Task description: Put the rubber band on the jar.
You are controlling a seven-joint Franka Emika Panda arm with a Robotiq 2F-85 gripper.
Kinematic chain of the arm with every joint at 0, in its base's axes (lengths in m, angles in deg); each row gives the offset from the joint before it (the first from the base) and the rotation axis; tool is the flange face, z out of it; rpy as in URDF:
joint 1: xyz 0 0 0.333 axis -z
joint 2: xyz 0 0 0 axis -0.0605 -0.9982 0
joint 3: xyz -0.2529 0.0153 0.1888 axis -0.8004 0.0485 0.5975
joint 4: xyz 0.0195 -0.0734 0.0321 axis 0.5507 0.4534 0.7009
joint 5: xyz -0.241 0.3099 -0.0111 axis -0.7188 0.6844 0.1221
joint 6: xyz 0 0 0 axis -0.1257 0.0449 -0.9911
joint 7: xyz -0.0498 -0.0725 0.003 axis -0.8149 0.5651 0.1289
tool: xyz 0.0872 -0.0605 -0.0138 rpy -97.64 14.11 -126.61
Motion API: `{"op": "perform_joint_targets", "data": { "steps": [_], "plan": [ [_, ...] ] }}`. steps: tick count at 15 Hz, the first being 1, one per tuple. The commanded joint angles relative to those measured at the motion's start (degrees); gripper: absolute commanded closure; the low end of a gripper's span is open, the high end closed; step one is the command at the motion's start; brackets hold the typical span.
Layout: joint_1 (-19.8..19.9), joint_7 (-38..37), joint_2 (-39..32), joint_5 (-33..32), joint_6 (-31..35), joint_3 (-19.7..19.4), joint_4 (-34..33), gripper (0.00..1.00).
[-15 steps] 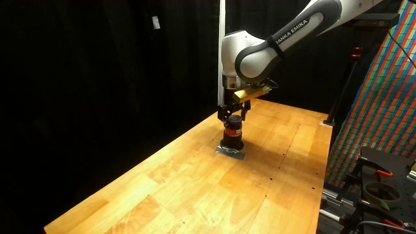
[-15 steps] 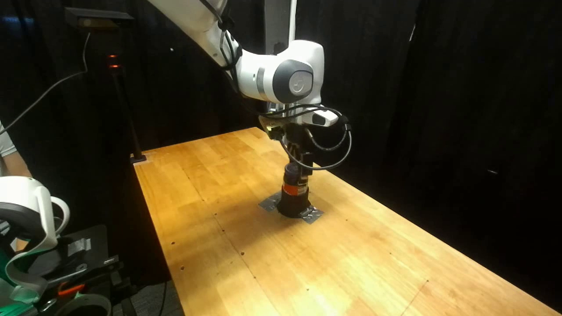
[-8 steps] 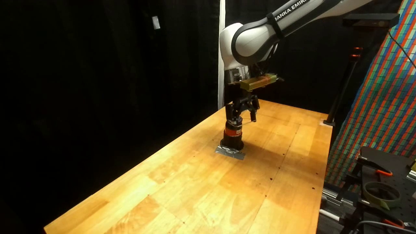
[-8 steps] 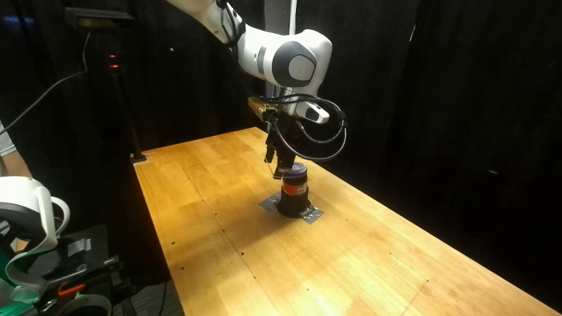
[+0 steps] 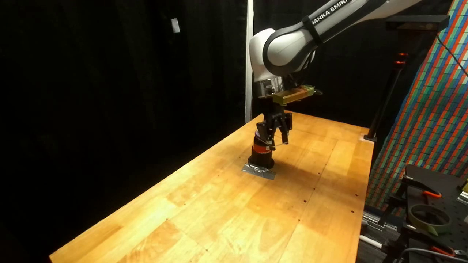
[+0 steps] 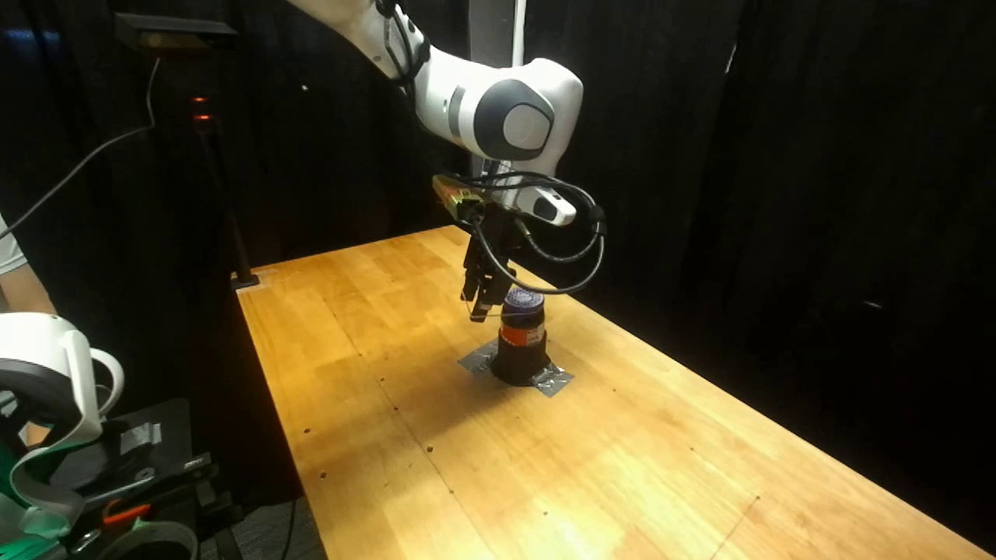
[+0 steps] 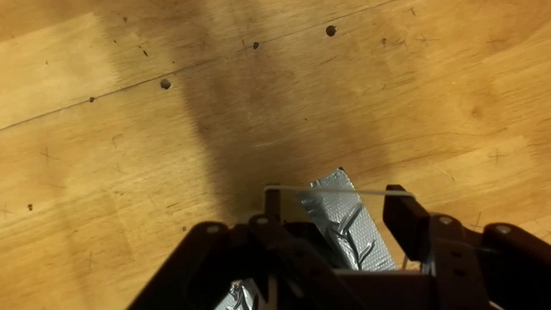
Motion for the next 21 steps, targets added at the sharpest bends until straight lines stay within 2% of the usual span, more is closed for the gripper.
{"op": "perform_joint_targets", "data": {
  "steps": [1, 4, 6, 10, 14, 18, 21],
  "plan": [
    [-1.05, -1.64, 5.43, 0.99, 3.53, 0.23, 7.39, 0.66],
    [-1.58, -2.93, 9.33, 0.99, 9.86, 0.18, 13.14, 0.89],
    [-1.9, -4.01, 11.72, 0.71, 15.31, 0.08, 17.01, 1.0],
    [-2.79, -7.36, 14.54, -1.33, 30.43, -0.75, 25.12, 1.0],
    [-5.24, -13.52, 15.35, -7.8, 43.51, -3.69, 32.19, 1.0],
    [-9.92, -23.16, 15.88, -16.86, 55.39, -9.65, 37.43, 1.0],
    [-14.9, -31.56, 15.98, -23.17, 65.05, -16.21, 40.24, 1.0]
  ]
}}
